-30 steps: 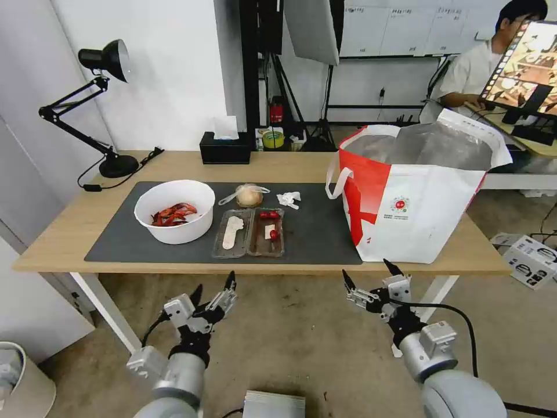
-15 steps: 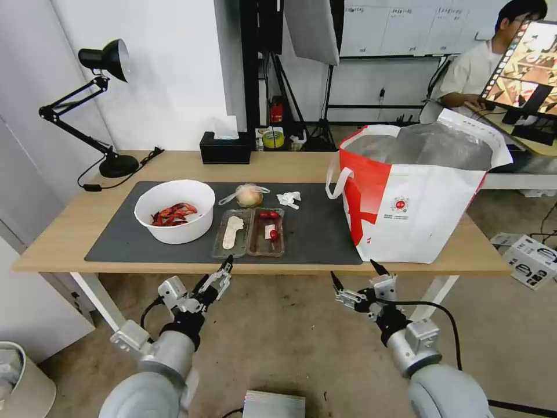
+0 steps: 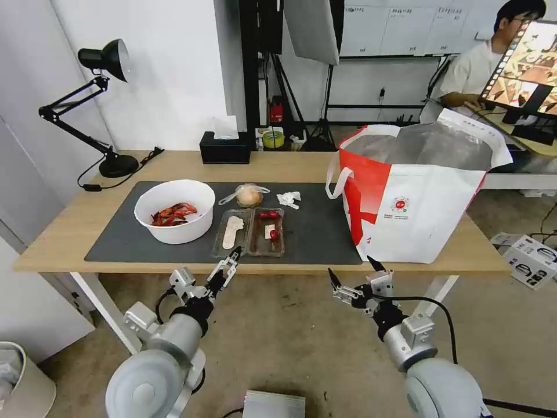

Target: Pick up the trash from the table and place it into the takeout bag.

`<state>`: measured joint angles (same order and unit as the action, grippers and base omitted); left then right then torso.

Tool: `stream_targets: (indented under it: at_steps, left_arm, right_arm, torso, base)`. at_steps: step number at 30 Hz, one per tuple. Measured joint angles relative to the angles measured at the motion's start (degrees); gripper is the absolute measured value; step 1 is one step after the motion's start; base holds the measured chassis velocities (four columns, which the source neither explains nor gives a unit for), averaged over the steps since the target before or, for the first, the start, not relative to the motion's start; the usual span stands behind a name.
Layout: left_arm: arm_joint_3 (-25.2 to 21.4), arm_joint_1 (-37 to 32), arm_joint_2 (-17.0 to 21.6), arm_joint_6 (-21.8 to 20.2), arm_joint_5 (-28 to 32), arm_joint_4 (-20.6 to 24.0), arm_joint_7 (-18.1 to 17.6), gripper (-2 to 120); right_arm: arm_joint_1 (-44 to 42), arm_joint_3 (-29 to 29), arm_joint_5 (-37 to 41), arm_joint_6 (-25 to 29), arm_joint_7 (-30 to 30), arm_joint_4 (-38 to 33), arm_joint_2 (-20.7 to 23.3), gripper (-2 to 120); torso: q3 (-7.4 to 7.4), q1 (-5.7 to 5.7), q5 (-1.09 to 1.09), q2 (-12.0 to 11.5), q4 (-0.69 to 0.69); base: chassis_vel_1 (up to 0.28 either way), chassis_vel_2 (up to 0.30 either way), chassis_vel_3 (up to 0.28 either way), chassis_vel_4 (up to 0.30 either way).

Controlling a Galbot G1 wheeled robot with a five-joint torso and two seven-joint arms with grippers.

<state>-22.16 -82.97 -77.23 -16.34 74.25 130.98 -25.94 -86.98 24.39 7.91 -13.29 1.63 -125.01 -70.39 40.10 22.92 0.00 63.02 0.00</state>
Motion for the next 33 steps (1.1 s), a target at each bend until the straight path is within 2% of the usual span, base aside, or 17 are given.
stream_targets:
  at_steps: [11, 24, 33]
  left_arm:
    - [3.77, 5.54, -2.06, 0.94, 0.46, -5.18, -2.18, 100]
    - [4.23, 9.88, -3.12, 1.67, 1.59, -10.42, -4.24, 100]
    - [3.91, 12.12, -3.26, 2.22, 2.35, -12.19, -4.61, 100]
  right_arm:
    - [0.83, 0.35, 0.07, -0.1, -0.08, 1.33, -0.03, 100]
    - [1.46, 0.36, 0.15, -0.14, -0.19, 2.31, -0.2, 100]
    - [1.61, 0.47, 0.19, -0.14, -0.33, 2.89, -0.28, 100]
  torso:
    - [0.0, 0.0, 0.0, 0.0, 0.0]
    - [0.01, 0.0, 0.0, 0.0, 0.0]
    - [0.0, 0.0, 0.0, 0.0, 0.0]
  base:
    - [0.0, 0.0, 0.0, 0.0]
    - [0.0, 0.0, 0.0, 0.0]
    - [0.0, 0.0, 0.0, 0.0]
